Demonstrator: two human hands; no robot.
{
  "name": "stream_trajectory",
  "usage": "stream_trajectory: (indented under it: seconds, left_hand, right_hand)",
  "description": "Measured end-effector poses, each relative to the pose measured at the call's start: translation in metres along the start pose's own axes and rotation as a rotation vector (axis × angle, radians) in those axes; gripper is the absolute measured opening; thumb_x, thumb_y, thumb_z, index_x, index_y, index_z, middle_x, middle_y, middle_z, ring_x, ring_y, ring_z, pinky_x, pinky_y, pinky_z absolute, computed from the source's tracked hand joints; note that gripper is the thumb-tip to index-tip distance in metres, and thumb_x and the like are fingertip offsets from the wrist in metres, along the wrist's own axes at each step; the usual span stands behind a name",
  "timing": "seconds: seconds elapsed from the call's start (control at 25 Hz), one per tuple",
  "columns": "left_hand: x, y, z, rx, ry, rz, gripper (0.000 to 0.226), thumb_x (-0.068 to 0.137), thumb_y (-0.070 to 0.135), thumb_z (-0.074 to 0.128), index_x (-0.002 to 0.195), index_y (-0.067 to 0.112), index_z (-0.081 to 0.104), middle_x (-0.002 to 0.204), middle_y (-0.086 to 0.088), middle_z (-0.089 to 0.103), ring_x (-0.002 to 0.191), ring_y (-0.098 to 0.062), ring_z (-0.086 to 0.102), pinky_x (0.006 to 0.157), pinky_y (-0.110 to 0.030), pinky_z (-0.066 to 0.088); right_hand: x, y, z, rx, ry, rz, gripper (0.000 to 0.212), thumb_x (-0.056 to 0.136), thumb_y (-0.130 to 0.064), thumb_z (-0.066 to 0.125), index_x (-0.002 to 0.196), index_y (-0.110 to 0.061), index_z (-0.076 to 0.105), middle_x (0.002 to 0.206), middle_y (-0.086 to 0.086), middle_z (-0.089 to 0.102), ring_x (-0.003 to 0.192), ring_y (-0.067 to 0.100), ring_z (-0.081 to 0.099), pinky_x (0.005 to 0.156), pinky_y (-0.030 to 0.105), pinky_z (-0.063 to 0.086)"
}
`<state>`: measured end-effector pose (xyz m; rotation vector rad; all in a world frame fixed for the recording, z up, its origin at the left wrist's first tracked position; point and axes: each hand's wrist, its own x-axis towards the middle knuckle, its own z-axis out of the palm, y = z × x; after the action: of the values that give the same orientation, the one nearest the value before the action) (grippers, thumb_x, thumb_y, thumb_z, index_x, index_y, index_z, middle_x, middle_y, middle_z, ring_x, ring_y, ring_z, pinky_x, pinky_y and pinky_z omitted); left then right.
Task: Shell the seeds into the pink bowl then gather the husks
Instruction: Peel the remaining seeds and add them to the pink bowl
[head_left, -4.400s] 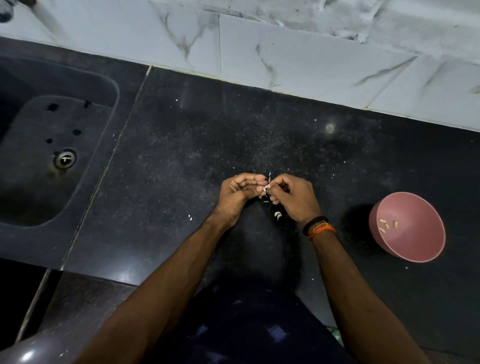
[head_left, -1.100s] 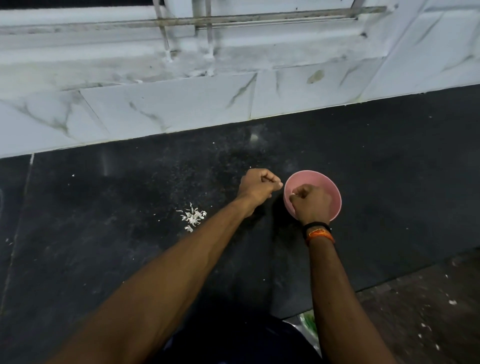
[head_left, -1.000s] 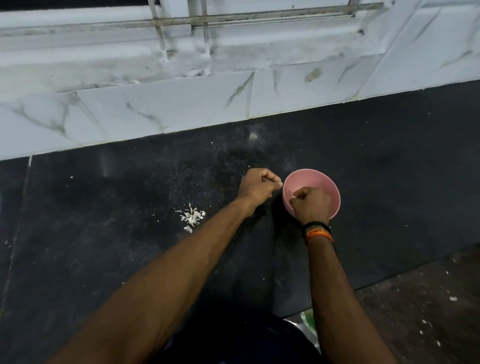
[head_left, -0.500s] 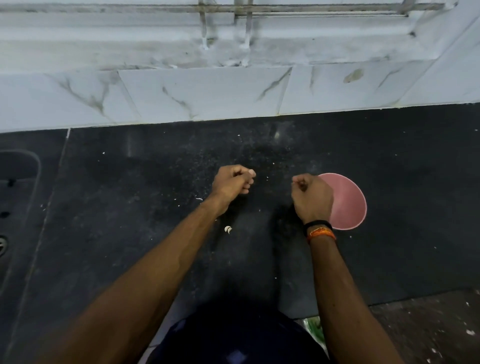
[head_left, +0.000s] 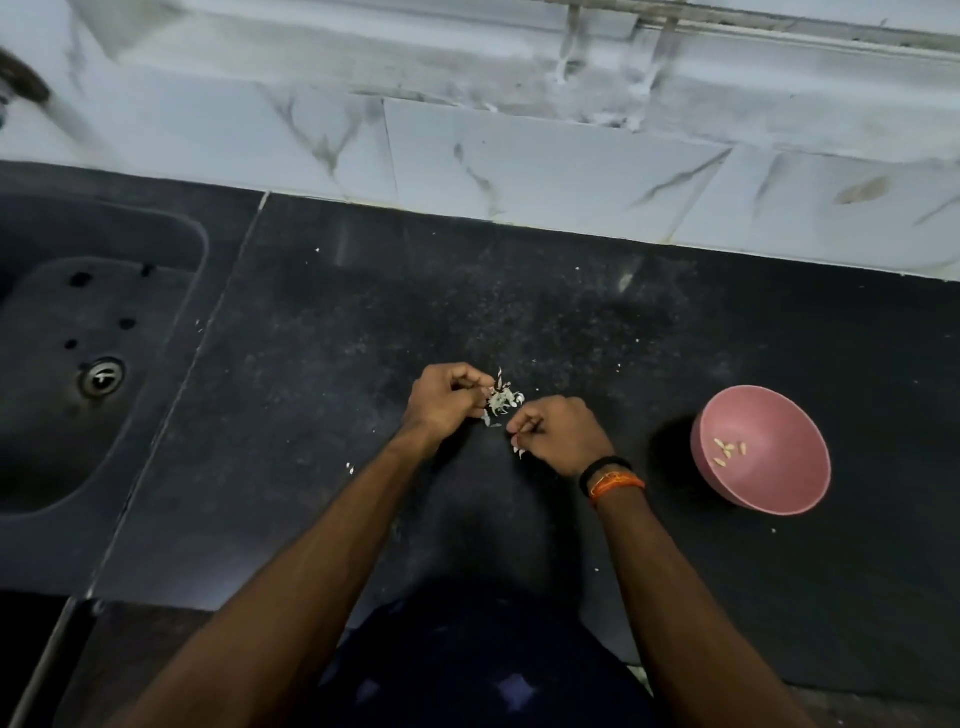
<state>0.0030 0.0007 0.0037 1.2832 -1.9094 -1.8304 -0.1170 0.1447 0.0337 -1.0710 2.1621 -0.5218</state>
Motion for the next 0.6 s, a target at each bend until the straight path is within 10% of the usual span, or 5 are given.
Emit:
stream_trajectory:
  seconds: [0.6]
  left_hand:
    - [-0.019, -0.01, 0.01, -0.548, -0.015, -0.051, 0.018, 0.091, -0.01, 0.06, 0.107, -0.009, 0.067, 0.098, -0.025, 0.071, 0.085, -0.026, 0.071, 0.08, -0.032, 0.062]
  right_hand:
    - [0.006, 0.0, 0.016, -0.216, 0.07, -0.022, 0.01, 0.095, -0.02, 0.062, 0.088, -0.021, 0.068, 0.095, -0.003, 0.063, 0.091, 0.021, 0.062, 0.08, 0.035, 0.049]
